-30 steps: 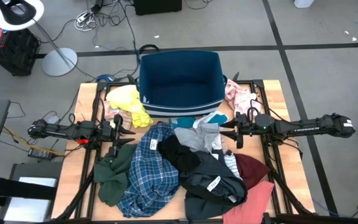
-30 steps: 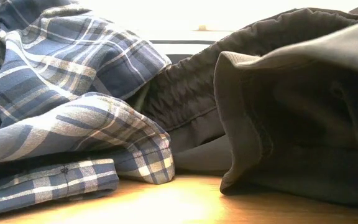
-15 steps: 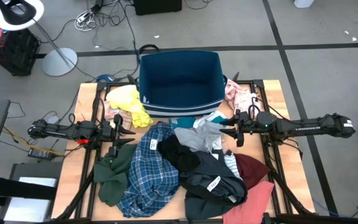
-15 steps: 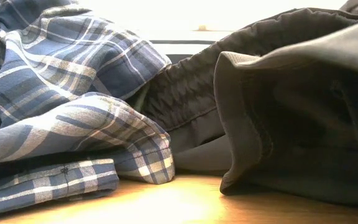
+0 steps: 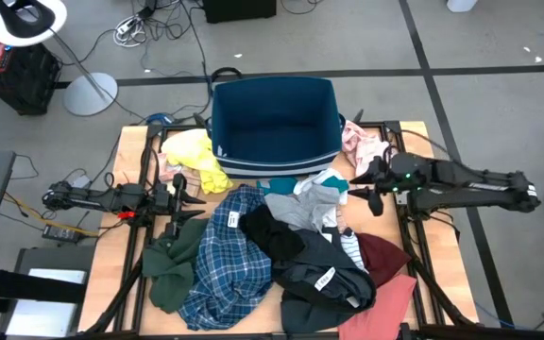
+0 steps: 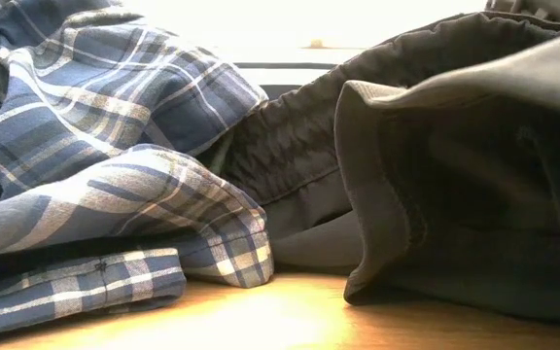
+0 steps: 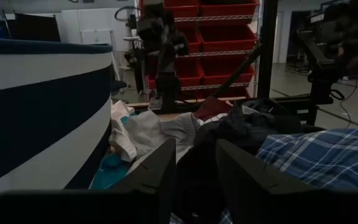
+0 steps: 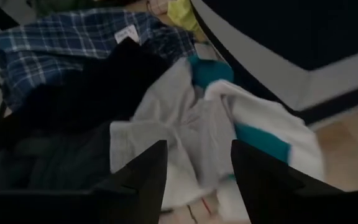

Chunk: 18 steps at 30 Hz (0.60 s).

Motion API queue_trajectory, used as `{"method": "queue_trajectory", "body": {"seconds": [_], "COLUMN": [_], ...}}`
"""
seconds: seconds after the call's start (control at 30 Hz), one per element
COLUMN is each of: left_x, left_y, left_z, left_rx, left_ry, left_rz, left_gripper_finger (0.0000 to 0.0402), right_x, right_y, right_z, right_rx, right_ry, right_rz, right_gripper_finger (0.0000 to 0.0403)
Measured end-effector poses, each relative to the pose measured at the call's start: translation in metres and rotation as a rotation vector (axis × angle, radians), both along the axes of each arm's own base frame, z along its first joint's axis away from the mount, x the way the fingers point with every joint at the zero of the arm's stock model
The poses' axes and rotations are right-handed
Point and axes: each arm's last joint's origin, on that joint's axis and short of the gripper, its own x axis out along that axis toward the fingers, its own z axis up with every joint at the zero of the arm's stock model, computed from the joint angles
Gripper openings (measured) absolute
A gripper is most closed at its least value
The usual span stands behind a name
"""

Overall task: Sort clothes
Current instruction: Put the white underwear into the laundry organizer

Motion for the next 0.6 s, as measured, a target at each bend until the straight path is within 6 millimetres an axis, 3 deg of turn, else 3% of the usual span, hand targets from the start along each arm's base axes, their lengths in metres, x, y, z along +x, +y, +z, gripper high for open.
{"method": "queue_trajectory", "body": {"seconds": [0.3,0.6], "left_x": [0.000,0.000], "left_y": [0.000,0.000], "left_z": [0.000,0.000], "left_rx": [0.000,0.000], "left_ry": [0.000,0.000], "left_rz": [0.000,0.000], "left_gripper_finger": [0.0121,0.0121], "right_x": [-0.036,-0.054], "right_y": [-0.001,0.002], "right_z": [0.045,0.048], "right_rx": [-0.028,-0.009], "right_ry": [0.130,0.268], "right_rz": [-0.197,-0.215], "right_gripper_finger": [0.0169,0.0168]}}
